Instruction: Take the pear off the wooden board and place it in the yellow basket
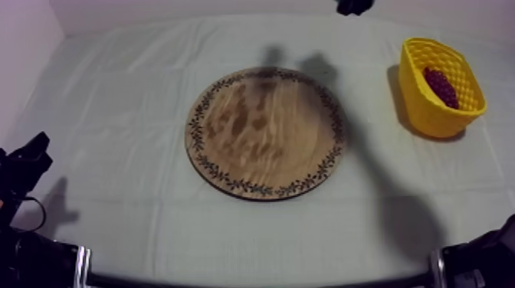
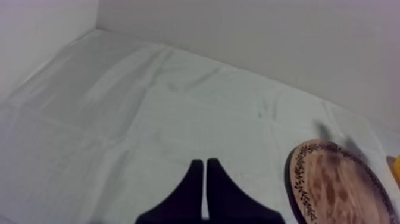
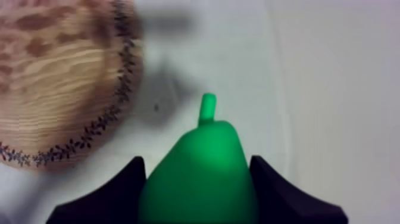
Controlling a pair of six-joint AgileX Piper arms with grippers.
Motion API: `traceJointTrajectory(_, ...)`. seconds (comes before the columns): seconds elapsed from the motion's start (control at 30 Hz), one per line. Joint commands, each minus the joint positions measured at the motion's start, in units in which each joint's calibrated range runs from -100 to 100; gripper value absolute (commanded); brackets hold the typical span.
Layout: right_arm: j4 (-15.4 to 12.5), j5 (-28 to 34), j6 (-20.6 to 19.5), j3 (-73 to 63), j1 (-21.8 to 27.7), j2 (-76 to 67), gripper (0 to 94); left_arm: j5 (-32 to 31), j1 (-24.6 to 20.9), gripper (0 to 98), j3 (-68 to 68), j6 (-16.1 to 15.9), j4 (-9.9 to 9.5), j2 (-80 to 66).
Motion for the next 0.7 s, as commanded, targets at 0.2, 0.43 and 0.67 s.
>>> traceJointTrajectory(0.2, 1.33, -4.17, -9.23, 12.75, 5.92, -10.51, 31.7, -0.01, 0.0, 0.1, 0.0, 0.01, -0.02, 0.0)
traceJointTrajectory(0.43, 2.44, -7.03, -13.35, 21.49, 10.78, -16.25, 31.4, -0.01, 0.0, 0.1, 0.0, 0.01, -0.02, 0.0)
traceJointTrajectory(0.67, 5.0, -11.37, -19.53, 29.03, 15.59, -18.31, 31.8, -0.01, 0.0, 0.1, 0.0, 0.01, -0.02, 0.0)
